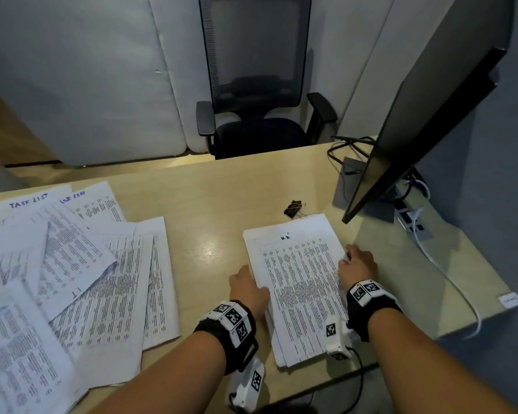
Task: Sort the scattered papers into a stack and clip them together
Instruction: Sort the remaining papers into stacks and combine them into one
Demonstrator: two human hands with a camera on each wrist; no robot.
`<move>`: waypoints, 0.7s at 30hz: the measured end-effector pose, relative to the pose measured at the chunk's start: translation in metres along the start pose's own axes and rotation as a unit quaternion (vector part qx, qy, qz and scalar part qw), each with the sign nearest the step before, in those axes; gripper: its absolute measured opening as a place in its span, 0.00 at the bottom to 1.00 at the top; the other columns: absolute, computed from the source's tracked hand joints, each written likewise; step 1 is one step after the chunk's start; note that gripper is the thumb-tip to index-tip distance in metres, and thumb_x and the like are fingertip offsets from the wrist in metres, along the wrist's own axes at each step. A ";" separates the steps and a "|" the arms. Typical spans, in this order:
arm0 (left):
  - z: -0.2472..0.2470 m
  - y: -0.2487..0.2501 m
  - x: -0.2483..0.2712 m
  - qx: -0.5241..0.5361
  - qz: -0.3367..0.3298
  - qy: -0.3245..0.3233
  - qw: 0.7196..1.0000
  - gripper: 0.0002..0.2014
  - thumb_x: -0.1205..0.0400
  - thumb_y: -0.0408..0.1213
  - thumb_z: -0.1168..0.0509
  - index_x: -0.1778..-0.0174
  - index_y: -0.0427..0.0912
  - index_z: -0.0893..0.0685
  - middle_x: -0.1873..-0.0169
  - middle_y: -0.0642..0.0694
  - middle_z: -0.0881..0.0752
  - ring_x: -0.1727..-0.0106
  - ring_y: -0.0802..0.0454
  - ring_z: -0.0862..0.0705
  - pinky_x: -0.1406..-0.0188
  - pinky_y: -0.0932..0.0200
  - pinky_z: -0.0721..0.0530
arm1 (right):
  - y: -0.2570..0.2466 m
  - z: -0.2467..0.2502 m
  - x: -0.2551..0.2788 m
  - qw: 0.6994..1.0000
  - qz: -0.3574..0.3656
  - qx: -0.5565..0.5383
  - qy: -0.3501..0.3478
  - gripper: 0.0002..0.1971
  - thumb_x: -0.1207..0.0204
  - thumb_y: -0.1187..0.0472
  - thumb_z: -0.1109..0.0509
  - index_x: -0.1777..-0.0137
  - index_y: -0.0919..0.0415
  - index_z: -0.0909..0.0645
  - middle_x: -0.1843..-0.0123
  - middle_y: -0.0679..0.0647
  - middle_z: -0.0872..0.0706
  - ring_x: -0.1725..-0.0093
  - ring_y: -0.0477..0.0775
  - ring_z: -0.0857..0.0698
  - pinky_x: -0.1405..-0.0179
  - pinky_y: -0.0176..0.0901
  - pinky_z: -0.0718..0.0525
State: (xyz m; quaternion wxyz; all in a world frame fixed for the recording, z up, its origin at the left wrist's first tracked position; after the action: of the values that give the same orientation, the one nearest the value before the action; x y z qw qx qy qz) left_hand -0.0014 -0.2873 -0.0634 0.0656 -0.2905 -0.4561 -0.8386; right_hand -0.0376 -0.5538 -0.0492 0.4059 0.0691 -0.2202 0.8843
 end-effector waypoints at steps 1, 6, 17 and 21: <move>-0.001 0.001 -0.001 0.017 0.007 0.004 1.000 0.18 0.26 0.30 0.36 0.39 0.41 0.27 0.37 0.36 0.22 0.48 0.44 0.16 0.46 0.51 0.13 | -0.001 -0.003 -0.001 1.000 0.001 -0.005 -0.009 0.23 0.23 0.60 0.37 0.27 0.57 0.28 0.34 0.66 0.25 0.36 0.69 0.22 0.34 0.52 0.24; -0.016 0.008 -0.002 0.069 0.044 -0.033 0.996 0.29 0.25 0.26 0.40 0.25 0.38 0.36 0.31 0.36 0.27 0.45 0.43 0.19 0.55 0.59 0.18 | -0.013 -0.014 -0.001 0.999 0.026 -0.025 -0.040 0.23 0.26 0.67 0.40 0.30 0.56 0.28 0.41 0.64 0.26 0.39 0.67 0.24 0.37 0.50 0.23; -0.016 0.009 -0.001 0.048 0.008 -0.040 0.998 0.21 0.26 0.26 0.42 0.36 0.41 0.29 0.35 0.35 0.25 0.46 0.42 0.18 0.49 0.58 0.17 | -0.008 -0.002 0.000 0.998 0.015 -0.067 0.015 0.11 0.24 0.65 0.35 0.42 0.62 0.27 0.41 0.63 0.24 0.44 0.66 0.20 0.47 0.50 0.22; -0.014 0.009 -0.001 0.029 0.014 -0.041 0.999 0.21 0.24 0.25 0.43 0.33 0.38 0.28 0.33 0.35 0.27 0.47 0.43 0.18 0.56 0.62 0.20 | -0.009 0.005 -0.004 0.998 -0.002 -0.058 0.020 0.03 0.23 0.66 0.36 0.53 0.61 0.28 0.51 0.61 0.19 0.47 0.64 0.18 0.49 0.49 0.22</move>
State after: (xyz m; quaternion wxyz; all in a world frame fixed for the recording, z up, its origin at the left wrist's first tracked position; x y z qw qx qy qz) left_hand -0.0034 -0.3036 -0.0630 0.0665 -0.3293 -0.4784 -0.8113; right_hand -0.0286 -0.5533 -0.0433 0.4151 0.0276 -0.2631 0.8705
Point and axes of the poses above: each hand's wrist, its own x-axis away from the middle knuckle, its own z-axis out of the back of the hand, y = z × x, the point moved 5 cm from there along -x, towards the middle knuckle
